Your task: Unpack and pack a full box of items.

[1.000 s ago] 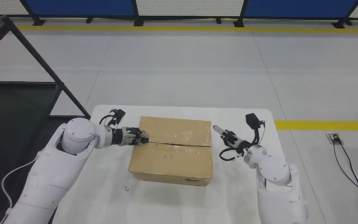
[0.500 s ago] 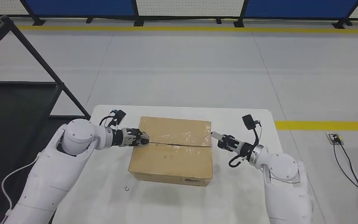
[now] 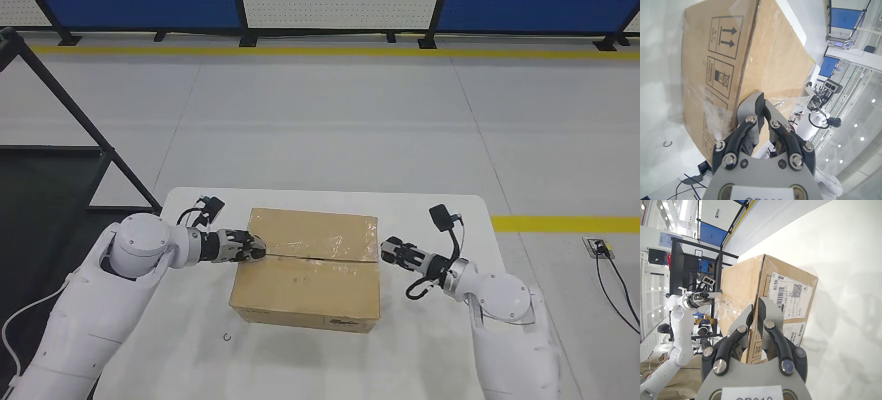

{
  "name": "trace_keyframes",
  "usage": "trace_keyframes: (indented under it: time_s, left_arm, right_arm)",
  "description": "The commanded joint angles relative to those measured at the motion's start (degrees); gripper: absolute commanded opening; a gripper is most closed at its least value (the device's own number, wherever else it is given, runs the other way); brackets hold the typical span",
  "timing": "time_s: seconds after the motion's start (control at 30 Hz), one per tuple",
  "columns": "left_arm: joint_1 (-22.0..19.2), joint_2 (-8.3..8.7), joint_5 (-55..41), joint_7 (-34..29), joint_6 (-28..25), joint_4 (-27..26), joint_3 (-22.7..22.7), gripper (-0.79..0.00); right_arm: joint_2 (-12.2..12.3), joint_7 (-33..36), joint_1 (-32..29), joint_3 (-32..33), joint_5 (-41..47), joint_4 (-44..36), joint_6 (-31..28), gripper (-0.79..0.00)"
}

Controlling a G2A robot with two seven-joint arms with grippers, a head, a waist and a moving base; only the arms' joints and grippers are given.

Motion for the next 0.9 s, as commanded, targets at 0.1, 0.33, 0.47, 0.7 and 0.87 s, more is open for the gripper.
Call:
trace_keyframes:
  time_s: [0.1, 0.33, 0.47, 0.7, 0.87]
  left_arm:
    - [0.0, 0.01, 0.2, -0.2, 0.0, 0.0, 0.0, -0.785]
    - [0.2, 0.01, 0.3, -0.3, -0.2, -0.2, -0.1, -0.785]
    - [0.4, 0.03, 0.2, -0.3, -0.3, -0.3, -0.2, -0.785]
    - [0.7, 0.12, 0.4, -0.6, -0.6, -0.6, -0.4, -0.785]
    - [0.9, 0.17, 0.4, -0.7, -0.7, -0.7, -0.6, -0.785]
  right_arm:
    - [0.6, 0.1, -1.1, -0.4, 2.5, -1.9, -0.5, -0.785]
    - [1.7, 2.1, -2.8, 0.2, 8.0, -5.0, -1.2, -0.785]
    - [2.4, 2.9, -3.7, 0.5, 10.0, -6.9, -1.0, -0.785]
    - [3.6, 2.1, -5.6, 0.2, 8.5, -10.1, 0.3, -0.785]
    - [4.5, 2.0, -4.9, 0.6, 9.1, -7.6, 0.1, -0.785]
